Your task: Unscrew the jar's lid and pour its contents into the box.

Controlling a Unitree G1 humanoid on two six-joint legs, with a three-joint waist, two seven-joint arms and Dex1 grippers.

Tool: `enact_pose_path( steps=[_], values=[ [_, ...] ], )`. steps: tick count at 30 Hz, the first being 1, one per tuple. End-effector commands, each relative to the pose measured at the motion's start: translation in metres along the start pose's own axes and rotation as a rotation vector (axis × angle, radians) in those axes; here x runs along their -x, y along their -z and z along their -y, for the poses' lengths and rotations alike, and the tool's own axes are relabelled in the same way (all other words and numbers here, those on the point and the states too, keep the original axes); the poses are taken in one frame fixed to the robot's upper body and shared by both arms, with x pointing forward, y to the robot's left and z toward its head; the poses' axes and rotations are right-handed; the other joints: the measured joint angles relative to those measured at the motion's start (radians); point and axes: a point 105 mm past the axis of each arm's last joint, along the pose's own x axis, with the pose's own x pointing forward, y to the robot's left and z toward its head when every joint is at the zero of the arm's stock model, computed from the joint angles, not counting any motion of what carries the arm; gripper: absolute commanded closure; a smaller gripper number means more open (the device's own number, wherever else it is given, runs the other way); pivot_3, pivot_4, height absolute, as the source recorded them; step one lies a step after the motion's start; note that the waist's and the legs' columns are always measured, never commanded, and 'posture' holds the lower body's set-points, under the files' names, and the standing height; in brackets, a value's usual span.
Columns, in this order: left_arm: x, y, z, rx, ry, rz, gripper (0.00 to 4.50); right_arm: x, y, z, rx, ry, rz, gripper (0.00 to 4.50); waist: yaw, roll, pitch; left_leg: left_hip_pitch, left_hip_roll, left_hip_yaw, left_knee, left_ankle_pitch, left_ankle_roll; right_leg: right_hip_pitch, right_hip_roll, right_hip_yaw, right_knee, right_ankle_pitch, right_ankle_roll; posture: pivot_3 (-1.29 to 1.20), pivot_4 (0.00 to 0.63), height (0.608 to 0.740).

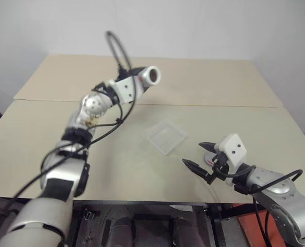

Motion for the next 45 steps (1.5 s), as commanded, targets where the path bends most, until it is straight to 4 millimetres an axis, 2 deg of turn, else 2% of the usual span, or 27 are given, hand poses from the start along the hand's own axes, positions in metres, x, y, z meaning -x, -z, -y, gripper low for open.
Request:
enact_pose_path(
  steps=[1,2,4,6,9,11,15,20,23,27,29,32,36,41,45],
  values=[
    [-0.02,-0.025,0.009,-0.488,0.078,0.166,2.58,0.003,-0.014,0.0,0.054,0.005,0.047,0.02,0.002,0.0,0.0,0.0,0.0,0.0,0.0,0.0,0.001,0.001,0.0,0.0,-0.002,0.0,0.0,0.0,0.15,0.74],
    [-0.022,-0.027,0.021,-0.647,0.121,0.221,2.58,0.003,-0.014,0.0,0.055,0.007,0.049,0.02,0.003,0.0,0.0,0.001,0.0,0.0,0.0,-0.001,0.001,0.003,0.0,0.0,-0.004,0.001,0.001,0.0,0.15,0.74],
    [-0.023,-0.027,0.044,-0.812,0.185,0.316,2.58,0.003,-0.013,0.0,0.055,0.019,0.045,0.02,0.003,0.0,0.0,0.003,-0.001,0.001,0.0,-0.003,0.004,0.007,-0.001,0.0,-0.006,0.0,0.003,0.0,0.15,0.74],
    [-0.022,-0.028,0.063,-0.879,0.226,0.388,2.58,0.003,-0.013,0.0,0.051,0.028,0.044,0.02,0.0,0.0,0.0,0.004,-0.002,0.001,0.0,-0.003,0.004,0.007,-0.002,0.0,-0.006,0.0,0.005,0.0,0.15,0.74],
    [-0.024,-0.025,0.082,-0.966,0.289,0.43,2.58,0.003,-0.013,-0.002,0.042,0.034,0.047,0.02,-0.005,-0.001,0.0,-0.001,-0.001,0.001,0.0,-0.003,0.004,0.0,-0.001,0.0,-0.004,0.0,0.004,0.0,0.15,0.74],
    [-0.028,-0.027,0.082,-0.997,0.287,0.441,2.58,0.004,-0.013,-0.004,0.04,0.041,0.05,0.02,-0.005,-0.001,0.0,-0.006,-0.001,0.001,0.0,-0.003,0.004,-0.006,-0.001,0.001,-0.003,0.0,0.003,0.0,0.15,0.74],
    [-0.039,-0.04,0.07,-0.991,0.212,0.47,2.58,0.008,-0.012,-0.003,0.028,0.066,0.045,0.02,-0.001,-0.001,0.0,-0.009,-0.001,0.001,0.0,-0.003,0.004,-0.008,-0.001,0.001,-0.004,0.0,0.004,0.0,0.15,0.74],
    [-0.036,-0.039,0.072,-0.972,0.226,0.483,2.58,0.009,-0.01,-0.002,0.032,0.073,0.038,0.02,0.0,-0.001,0.0,-0.008,-0.003,0.001,0.0,-0.003,0.005,-0.006,-0.003,0.001,-0.005,0.0,0.004,0.0,0.15,0.74],
    [-0.034,-0.036,0.066,-0.892,0.203,0.428,2.58,0.008,-0.011,-0.002,0.035,0.063,0.039,0.02,-0.002,-0.001,0.0,-0.008,-0.003,0.001,0.0,-0.003,0.005,-0.006,-0.003,0.001,-0.004,0.0,0.004,0.0,0.15,0.74],
    [-0.031,-0.02,0.045,-0.565,0.118,0.195,2.58,0.006,-0.009,-0.002,0.046,0.054,0.03,0.02,-0.005,-0.001,0.0,-0.008,-0.003,0.001,0.0,-0.003,0.005,-0.006,-0.003,0.001,-0.004,0.0,0.004,0.0,0.15,0.74],
    [-0.031,0.001,0.023,-0.108,-0.043,-0.052,2.58,0.005,-0.009,-0.001,0.053,0.054,0.028,0.02,-0.007,0.0,0.0,-0.007,-0.003,0.002,0.0,-0.003,0.005,-0.006,-0.004,0.001,-0.004,0.0,0.004,0.0,0.15,0.74],
    [-0.018,0.032,0.009,0.475,-0.211,-0.202,2.58,0.005,-0.008,0.0,0.061,0.052,0.02,0.02,-0.008,0.0,0.0,-0.007,-0.002,0.002,0.001,-0.003,0.005,-0.006,-0.004,0.001,-0.002,0.0,0.003,0.0,0.15,0.74],
    [0.009,0.053,0.022,0.946,-0.316,-0.184,2.58,0.003,-0.007,0.001,0.072,0.045,0.013,0.02,-0.013,0.0,0.0,-0.007,-0.002,0.002,0.002,-0.003,0.005,-0.005,-0.003,0.001,-0.002,0.0,0.003,0.0,0.15,0.74],
    [0.046,0.068,0.046,1.303,-0.536,-0.213,2.58,0.0,-0.009,0.004,0.075,0.038,0.024,0.02,-0.021,0.001,0.0,-0.005,-0.002,0.0,0.003,-0.003,0.005,-0.003,-0.003,0.001,-0.002,0.0,0.004,0.0,0.15,0.74],
    [0.069,0.053,0.058,1.29,-0.564,-0.226,2.58,-0.001,-0.008,0.005,0.082,0.029,0.023,0.02,-0.024,0.001,0.0,-0.005,-0.002,-0.001,0.002,-0.003,0.005,-0.002,-0.002,0.001,-0.002,0.001,0.004,0.0,0.15,0.74]
  ],
)
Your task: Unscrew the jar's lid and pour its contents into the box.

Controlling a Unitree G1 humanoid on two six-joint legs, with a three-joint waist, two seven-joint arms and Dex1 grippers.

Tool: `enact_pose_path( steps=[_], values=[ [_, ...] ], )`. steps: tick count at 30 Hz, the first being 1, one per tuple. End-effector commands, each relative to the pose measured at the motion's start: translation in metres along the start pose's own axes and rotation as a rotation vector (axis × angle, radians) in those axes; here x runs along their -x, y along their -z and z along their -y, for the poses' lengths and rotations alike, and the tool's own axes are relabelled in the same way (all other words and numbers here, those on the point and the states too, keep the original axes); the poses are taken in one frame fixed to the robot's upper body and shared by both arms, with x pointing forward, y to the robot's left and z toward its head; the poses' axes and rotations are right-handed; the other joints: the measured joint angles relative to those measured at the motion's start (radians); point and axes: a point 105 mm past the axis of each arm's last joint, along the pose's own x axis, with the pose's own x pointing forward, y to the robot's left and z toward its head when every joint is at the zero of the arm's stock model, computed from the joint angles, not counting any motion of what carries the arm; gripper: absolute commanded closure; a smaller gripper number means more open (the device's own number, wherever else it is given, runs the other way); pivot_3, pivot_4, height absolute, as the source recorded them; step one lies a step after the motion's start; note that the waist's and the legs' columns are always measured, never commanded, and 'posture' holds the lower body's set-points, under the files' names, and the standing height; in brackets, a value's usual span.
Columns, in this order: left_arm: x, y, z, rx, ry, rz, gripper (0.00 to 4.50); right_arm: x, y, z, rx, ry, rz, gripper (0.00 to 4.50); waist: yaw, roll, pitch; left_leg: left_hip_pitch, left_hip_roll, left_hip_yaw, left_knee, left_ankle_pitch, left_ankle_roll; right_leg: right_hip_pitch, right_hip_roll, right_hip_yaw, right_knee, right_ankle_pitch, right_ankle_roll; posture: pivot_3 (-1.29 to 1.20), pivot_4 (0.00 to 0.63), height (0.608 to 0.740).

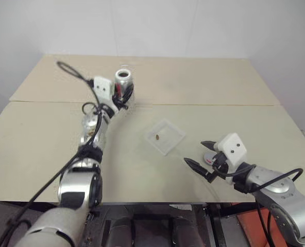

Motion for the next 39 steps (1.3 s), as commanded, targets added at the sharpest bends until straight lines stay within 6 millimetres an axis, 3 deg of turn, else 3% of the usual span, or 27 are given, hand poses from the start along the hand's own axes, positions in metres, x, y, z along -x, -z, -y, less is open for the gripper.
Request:
enact_pose_path(
  steps=[1,7,11,15,26,33,34,39],
  values=[
    [0.012,-0.029,0.004,-0.029,-0.022,0.109,2.58,0.001,-0.008,0.002,0.045,0.003,0.036,0.02,0.0,0.0,0.0,0.0,0.0,0.0,0.0,0.0,0.0,0.0,0.0,0.0,0.0,0.0,0.0,0.0,0.15,0.74],
    [0.046,-0.009,0.005,0.041,-0.14,0.042,2.58,-0.004,-0.008,0.0,0.056,-0.016,0.037,0.02,0.004,0.0,0.0,0.01,0.0,0.0,-0.001,0.0,0.0,0.01,0.0,0.0,-0.001,0.0,0.0,0.0,0.15,0.74],
    [0.062,0.011,0.011,-0.013,-0.153,-0.042,2.58,-0.005,-0.008,0.0,0.058,-0.022,0.036,0.02,0.003,0.0,0.0,0.013,0.001,0.0,-0.001,0.0,0.0,0.013,0.0,0.0,-0.002,0.0,-0.001,0.0,0.15,0.74],
    [0.071,0.026,0.014,-0.09,-0.148,-0.085,2.58,-0.007,-0.007,0.0,0.061,-0.025,0.035,0.02,0.004,0.0,0.0,0.014,0.001,0.001,-0.001,0.0,0.0,0.013,0.001,0.0,-0.002,0.0,-0.001,0.0,0.15,0.74],
    [0.074,0.038,0.027,0.014,-0.14,-0.087,2.58,-0.01,-0.007,0.001,0.064,-0.017,0.042,0.02,0.006,0.0,0.0,0.013,0.001,0.001,-0.002,0.0,0.0,0.013,0.001,0.0,-0.003,0.0,-0.001,0.0,0.15,0.74],
    [0.078,0.034,0.032,0.037,-0.142,-0.075,0.23,-0.011,-0.007,0.005,0.072,0.008,0.047,0.0,0.005,0.0,0.0,0.013,0.002,0.001,-0.002,0.0,0.0,0.013,0.001,0.0,-0.003,0.0,-0.001,0.0,0.15,0.74],
    [0.079,0.034,0.032,0.036,-0.143,-0.075,0.04,-0.012,-0.008,0.005,0.073,0.009,0.048,0.0,0.005,0.0,0.0,0.013,0.002,0.001,-0.002,0.0,0.0,0.013,0.001,0.0,-0.003,0.0,-0.001,0.0,0.15,0.74],
    [0.085,0.029,0.033,0.036,-0.142,-0.069,0.04,-0.012,-0.007,0.004,0.071,0.003,0.046,0.0,0.004,0.0,0.0,0.013,0.002,0.001,-0.002,0.0,0.0,0.013,0.001,0.0,-0.004,0.0,-0.001,0.0,0.15,0.74]
  ],
)
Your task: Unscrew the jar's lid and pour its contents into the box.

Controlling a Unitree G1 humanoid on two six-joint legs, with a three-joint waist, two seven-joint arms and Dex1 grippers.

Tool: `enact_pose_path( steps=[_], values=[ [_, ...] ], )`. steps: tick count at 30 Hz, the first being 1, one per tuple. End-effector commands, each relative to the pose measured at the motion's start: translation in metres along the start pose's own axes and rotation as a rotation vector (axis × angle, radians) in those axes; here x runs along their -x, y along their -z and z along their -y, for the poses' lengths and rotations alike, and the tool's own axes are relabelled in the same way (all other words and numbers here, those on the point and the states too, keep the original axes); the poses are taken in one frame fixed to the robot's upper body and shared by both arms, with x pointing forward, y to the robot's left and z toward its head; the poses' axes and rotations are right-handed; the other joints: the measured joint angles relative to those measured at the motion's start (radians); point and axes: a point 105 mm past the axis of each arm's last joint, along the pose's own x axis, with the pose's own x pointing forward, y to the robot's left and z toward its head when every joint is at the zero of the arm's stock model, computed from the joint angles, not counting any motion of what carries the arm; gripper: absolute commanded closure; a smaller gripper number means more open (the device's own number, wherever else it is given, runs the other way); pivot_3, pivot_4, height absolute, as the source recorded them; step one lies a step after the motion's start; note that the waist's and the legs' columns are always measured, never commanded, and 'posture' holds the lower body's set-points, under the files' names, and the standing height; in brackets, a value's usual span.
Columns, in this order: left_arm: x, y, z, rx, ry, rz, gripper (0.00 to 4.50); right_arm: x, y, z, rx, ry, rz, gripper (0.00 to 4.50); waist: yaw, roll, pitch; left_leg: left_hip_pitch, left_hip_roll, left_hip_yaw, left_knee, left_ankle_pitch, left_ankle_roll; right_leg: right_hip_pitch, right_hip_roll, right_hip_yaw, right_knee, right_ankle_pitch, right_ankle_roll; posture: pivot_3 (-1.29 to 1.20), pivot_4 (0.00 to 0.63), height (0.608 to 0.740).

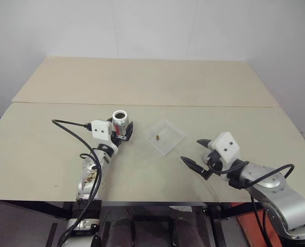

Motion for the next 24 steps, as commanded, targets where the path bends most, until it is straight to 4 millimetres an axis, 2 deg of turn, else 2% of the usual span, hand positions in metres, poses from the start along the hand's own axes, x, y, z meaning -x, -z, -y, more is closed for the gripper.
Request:
enact_pose_path(
  steps=[1,5,9,12,16,19,21,24],
  values=[
    [0.006,-0.016,0.002,0.01,0.013,0.042,0.04,0.0,-0.011,0.001,0.033,0.005,0.047,0.0,-0.001,0.0,0.0,0.0,0.0,0.0,0.0,0.0,0.0,0.0,0.0,0.0,0.0,0.0,0.0,0.0,0.15,0.74],
    [0.025,-0.022,0.005,0.046,0.045,0.027,0.04,0.0,-0.011,0.003,0.025,0.008,0.043,0.0,-0.008,0.0,0.0,0.0,0.001,0.0,0.0,0.0,0.0,-0.001,0.0,0.0,0.0,0.0,0.0,0.0,0.15,0.74],
    [0.05,-0.024,-0.003,0.052,-0.016,-0.02,0.04,0.0,-0.011,0.0,0.025,-0.01,0.04,0.0,-0.012,0.0,0.0,0.0,0.001,0.0,-0.001,0.0,0.0,-0.001,0.0,0.0,0.0,0.0,0.0,0.0,0.15,0.74],
    [0.076,-0.024,0.003,0.067,0.106,-0.051,0.04,0.0,-0.01,0.0,0.026,-0.02,0.033,0.0,-0.015,0.0,0.0,0.0,0.002,0.001,-0.001,0.0,0.0,-0.001,0.001,0.0,0.0,-0.001,-0.001,0.0,0.15,0.74],
    [0.113,-0.017,-0.013,0.049,0.248,-0.137,0.04,0.002,-0.006,0.004,0.064,-0.053,0.004,0.0,-0.015,0.001,0.0,0.001,0.004,0.002,-0.002,0.0,0.0,-0.003,0.001,0.0,0.001,-0.006,-0.01,0.0,0.15,0.74],
    [0.129,-0.026,-0.026,-0.001,0.313,-0.164,0.04,0.019,-0.009,0.01,0.132,-0.131,0.032,0.0,-0.004,0.001,0.0,0.001,0.004,0.003,-0.001,0.0,-0.001,-0.003,0.001,-0.001,0.0,-0.007,-0.011,0.0,0.15,0.74],
    [0.141,-0.039,-0.034,-0.05,0.397,-0.18,0.04,0.039,-0.011,0.017,0.199,-0.208,0.053,0.0,0.001,0.001,0.0,0.0,0.004,0.003,-0.002,0.0,-0.001,-0.003,0.0,-0.001,-0.001,-0.007,-0.011,0.0,0.15,0.74],
    [0.156,-0.066,-0.033,-0.102,0.567,-0.206,0.04,0.062,-0.01,0.031,0.232,-0.286,0.029,0.0,-0.001,0.001,0.0,0.0,0.006,0.005,-0.002,-0.001,0.0,-0.003,0.0,-0.001,-0.003,-0.007,-0.011,0.0,0.15,0.74]
  ],
)
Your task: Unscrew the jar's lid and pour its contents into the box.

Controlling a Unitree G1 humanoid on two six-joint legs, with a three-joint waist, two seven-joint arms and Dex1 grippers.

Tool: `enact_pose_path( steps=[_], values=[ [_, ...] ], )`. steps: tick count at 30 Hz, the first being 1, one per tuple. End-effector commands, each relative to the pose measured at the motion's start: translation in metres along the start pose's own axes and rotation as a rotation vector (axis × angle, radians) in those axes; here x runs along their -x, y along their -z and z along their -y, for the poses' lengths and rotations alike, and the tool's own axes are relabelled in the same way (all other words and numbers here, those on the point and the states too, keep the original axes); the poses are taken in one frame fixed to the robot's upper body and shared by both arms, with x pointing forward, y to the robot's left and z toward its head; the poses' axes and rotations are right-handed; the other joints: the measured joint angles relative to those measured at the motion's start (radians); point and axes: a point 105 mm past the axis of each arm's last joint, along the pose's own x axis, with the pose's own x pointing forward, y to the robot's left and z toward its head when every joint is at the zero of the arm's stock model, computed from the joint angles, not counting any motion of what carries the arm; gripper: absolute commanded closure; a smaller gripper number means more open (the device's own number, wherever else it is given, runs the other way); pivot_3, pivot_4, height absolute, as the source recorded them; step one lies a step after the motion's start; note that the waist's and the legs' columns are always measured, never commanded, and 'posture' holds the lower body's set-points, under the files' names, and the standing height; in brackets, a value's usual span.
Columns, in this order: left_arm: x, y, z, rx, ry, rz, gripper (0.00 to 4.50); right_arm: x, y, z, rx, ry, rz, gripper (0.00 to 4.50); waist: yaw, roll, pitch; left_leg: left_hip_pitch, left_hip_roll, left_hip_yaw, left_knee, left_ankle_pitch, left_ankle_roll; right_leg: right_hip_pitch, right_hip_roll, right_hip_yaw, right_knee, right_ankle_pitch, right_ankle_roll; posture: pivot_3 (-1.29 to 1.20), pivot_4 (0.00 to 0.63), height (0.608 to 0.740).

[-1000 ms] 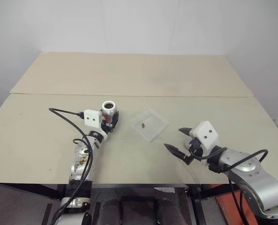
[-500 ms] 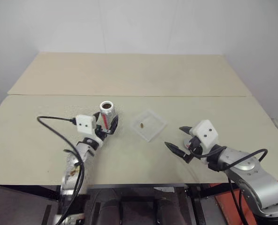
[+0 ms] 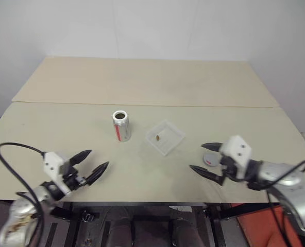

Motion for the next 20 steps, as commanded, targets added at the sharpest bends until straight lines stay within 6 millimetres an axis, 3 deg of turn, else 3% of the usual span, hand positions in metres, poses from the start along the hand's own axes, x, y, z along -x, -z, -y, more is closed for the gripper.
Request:
enact_pose_path(
  steps=[1,6,11,15,20],
  values=[
    [0.017,-0.037,0.01,-0.104,0.179,0.022,0.04,0.03,-0.011,0.009,0.102,-0.083,0.024,0.0,-0.001,0.0,0.0,0.001,0.0,0.001,0.0,0.0,0.0,0.0,0.0,0.0,0.0,0.0,0.0,0.0,0.15,0.74],
    [0.023,-0.055,0.017,-0.163,0.25,-0.011,0.04,0.049,0.001,0.006,0.143,-0.224,-0.046,0.0,-0.001,0.0,0.0,0.004,0.002,0.002,-0.002,0.0,0.0,0.001,0.0,0.0,0.001,-0.005,0.006,0.0,0.15,0.74],
    [0.025,-0.047,0.029,-0.15,0.252,-0.056,0.04,0.048,0.011,0.011,0.149,-0.219,-0.071,0.0,-0.01,0.0,0.0,0.005,0.002,0.004,-0.005,0.0,-0.001,0.0,0.0,0.001,0.0,-0.005,0.005,0.0,0.15,0.74],
    [0.017,-0.046,0.035,-0.136,0.209,-0.035,0.04,0.049,0.03,0.023,0.161,-0.221,-0.179,0.0,-0.01,0.0,0.0,0.008,0.002,0.004,-0.006,0.0,-0.001,0.001,0.0,0.002,0.0,-0.006,0.004,0.0,0.15,0.74],
    [0.006,-0.042,0.042,-0.133,0.167,-0.015,0.04,0.044,0.05,0.029,0.293,-0.309,-0.316,0.0,-0.01,0.0,0.0,0.009,0.001,0.005,-0.007,0.0,-0.001,0.001,0.001,0.003,0.001,-0.006,0.004,0.0,0.15,0.74]
  ],
)
